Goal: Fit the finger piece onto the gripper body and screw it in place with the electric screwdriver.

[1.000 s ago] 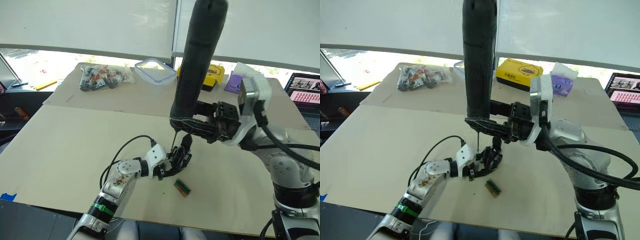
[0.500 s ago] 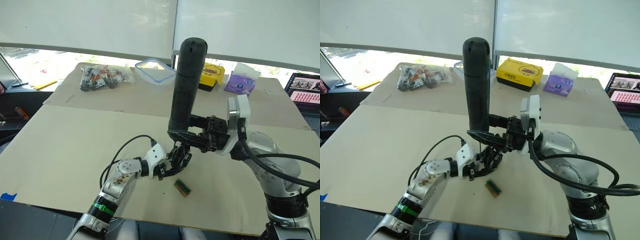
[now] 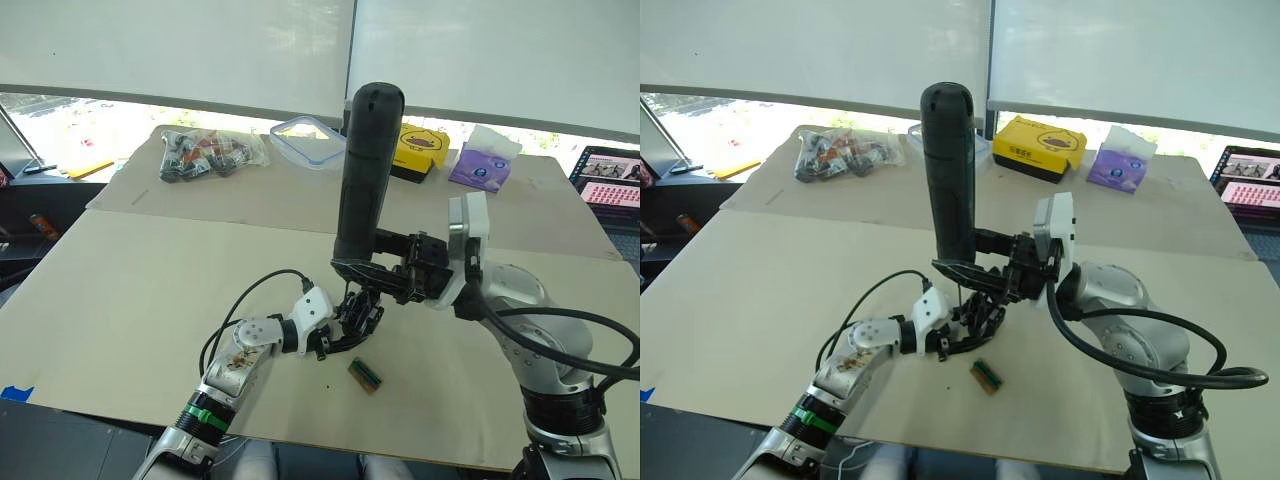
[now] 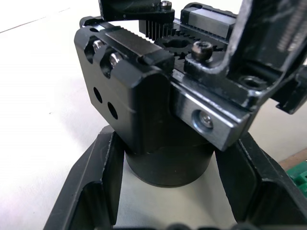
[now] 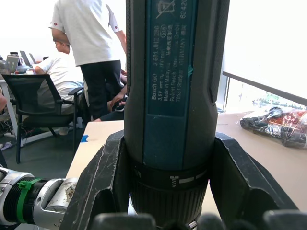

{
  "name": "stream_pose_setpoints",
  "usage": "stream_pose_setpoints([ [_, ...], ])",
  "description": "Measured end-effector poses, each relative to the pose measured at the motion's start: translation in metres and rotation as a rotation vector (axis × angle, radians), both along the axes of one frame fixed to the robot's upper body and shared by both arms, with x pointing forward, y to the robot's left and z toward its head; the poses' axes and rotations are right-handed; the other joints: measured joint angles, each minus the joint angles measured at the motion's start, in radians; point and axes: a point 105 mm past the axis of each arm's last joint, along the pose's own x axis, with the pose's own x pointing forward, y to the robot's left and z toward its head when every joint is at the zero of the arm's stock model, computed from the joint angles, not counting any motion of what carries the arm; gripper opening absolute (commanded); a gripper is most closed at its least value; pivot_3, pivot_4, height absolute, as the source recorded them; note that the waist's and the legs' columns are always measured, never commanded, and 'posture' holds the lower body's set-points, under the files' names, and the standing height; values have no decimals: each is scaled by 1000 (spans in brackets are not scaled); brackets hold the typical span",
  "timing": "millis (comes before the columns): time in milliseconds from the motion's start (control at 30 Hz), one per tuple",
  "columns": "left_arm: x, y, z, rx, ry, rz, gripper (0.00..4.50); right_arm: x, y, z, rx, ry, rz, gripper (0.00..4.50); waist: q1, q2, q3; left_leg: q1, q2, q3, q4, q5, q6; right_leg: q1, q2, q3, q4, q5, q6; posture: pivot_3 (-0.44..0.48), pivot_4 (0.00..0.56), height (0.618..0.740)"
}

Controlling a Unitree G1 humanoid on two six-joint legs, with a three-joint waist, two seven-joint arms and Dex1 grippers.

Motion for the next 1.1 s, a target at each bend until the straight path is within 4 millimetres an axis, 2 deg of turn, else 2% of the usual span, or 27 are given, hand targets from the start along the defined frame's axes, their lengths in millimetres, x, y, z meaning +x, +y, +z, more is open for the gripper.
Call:
stream_pose_setpoints([
  [1100, 0, 0, 0, 3, 0, -4, 2257, 1, 2, -4, -46, -1, -18, 1903, 0, 0, 0, 0, 0, 0, 0, 0, 0, 0, 0, 0, 0, -2, -3, 0, 150, 740],
])
